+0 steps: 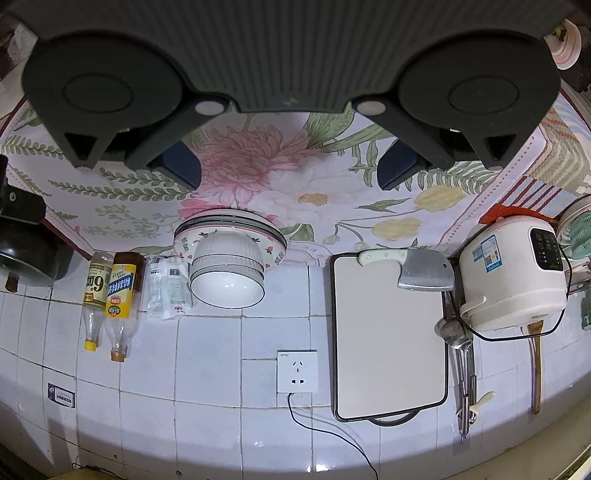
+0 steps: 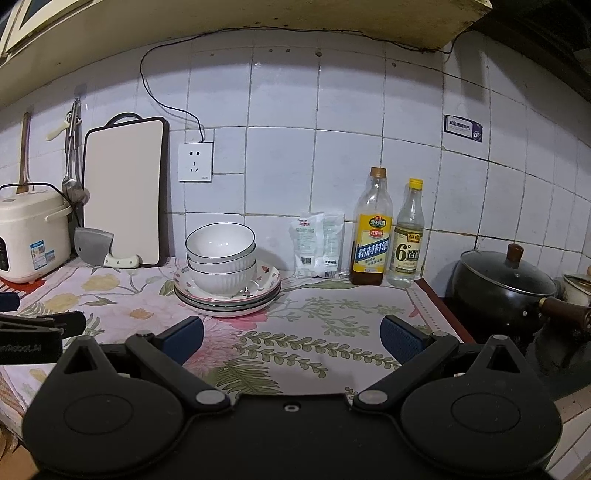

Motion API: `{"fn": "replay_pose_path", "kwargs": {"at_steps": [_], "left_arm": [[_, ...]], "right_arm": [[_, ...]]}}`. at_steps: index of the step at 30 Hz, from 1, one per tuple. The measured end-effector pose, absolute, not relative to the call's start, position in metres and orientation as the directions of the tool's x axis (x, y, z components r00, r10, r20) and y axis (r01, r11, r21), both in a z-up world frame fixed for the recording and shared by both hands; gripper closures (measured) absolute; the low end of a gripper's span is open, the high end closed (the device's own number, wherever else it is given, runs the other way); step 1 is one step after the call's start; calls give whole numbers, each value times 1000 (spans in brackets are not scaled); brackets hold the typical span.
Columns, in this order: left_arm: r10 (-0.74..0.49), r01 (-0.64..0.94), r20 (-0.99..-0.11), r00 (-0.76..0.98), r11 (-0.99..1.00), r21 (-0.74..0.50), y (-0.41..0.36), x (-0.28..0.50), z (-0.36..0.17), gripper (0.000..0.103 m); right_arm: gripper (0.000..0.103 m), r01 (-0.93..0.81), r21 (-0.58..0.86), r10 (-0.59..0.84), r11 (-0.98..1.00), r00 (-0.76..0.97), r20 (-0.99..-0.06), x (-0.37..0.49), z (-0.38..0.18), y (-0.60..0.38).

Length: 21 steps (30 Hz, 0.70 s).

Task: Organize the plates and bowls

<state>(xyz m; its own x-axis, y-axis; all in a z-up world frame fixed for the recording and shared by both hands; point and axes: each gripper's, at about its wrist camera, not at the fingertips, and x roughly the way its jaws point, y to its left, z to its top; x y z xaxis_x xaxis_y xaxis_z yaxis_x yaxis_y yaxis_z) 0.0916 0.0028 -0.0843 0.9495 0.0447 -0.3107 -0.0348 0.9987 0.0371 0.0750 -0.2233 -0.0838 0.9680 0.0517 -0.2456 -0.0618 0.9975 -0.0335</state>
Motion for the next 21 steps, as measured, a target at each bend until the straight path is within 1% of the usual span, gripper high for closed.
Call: {"fn": "replay_pose_path", "kwargs": {"at_steps": [21], "left_arm": [[41,-36,-322,946,999,20,9,94,-85,0]], "right_arm": [[0,-58,-43,44,997,961,-275,80,-88,-221]]}}
